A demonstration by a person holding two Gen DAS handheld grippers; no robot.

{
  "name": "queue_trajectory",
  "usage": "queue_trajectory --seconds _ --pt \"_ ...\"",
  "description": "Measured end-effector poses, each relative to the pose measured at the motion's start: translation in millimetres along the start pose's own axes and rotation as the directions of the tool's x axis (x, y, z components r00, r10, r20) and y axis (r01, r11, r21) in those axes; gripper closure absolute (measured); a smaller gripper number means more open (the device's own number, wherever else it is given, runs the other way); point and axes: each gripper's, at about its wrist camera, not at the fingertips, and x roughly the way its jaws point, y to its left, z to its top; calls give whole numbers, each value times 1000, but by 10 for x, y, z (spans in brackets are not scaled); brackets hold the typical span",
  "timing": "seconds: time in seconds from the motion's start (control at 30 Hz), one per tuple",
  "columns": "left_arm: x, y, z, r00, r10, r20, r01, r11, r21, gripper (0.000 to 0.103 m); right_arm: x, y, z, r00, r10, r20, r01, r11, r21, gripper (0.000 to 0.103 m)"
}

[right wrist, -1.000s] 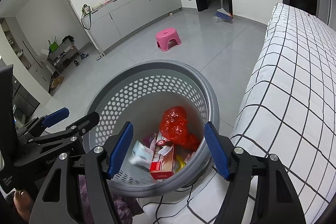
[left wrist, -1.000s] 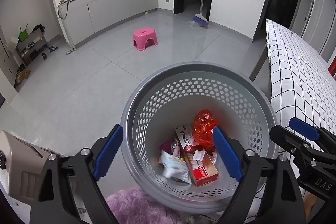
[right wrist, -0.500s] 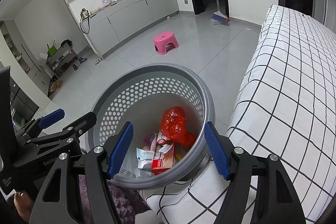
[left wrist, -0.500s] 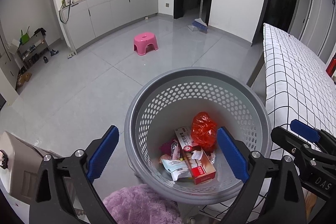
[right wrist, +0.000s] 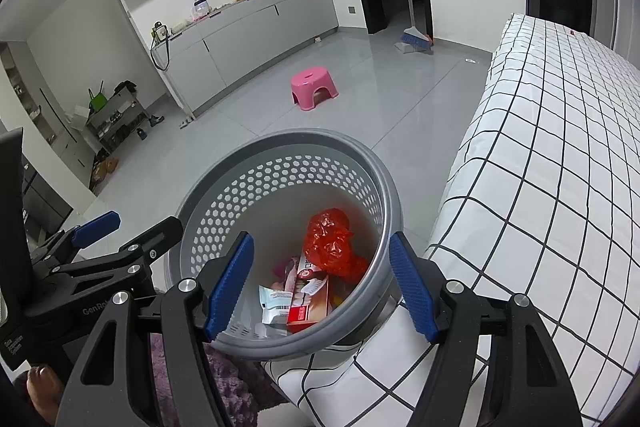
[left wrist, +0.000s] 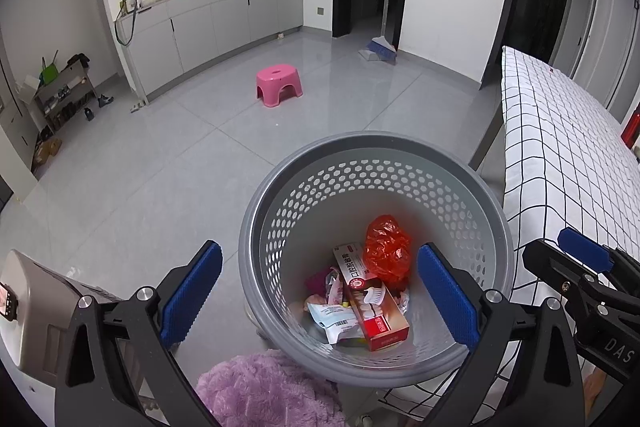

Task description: Collect trash

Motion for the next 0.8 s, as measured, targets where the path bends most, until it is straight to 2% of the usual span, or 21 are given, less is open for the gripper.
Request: queue_trajectory --seconds 0.8 --pt "-16 -15 18 1000 12 0 -12 1000 6 7 -32 -42 -1 1000 -5 7 5 1000 3 36"
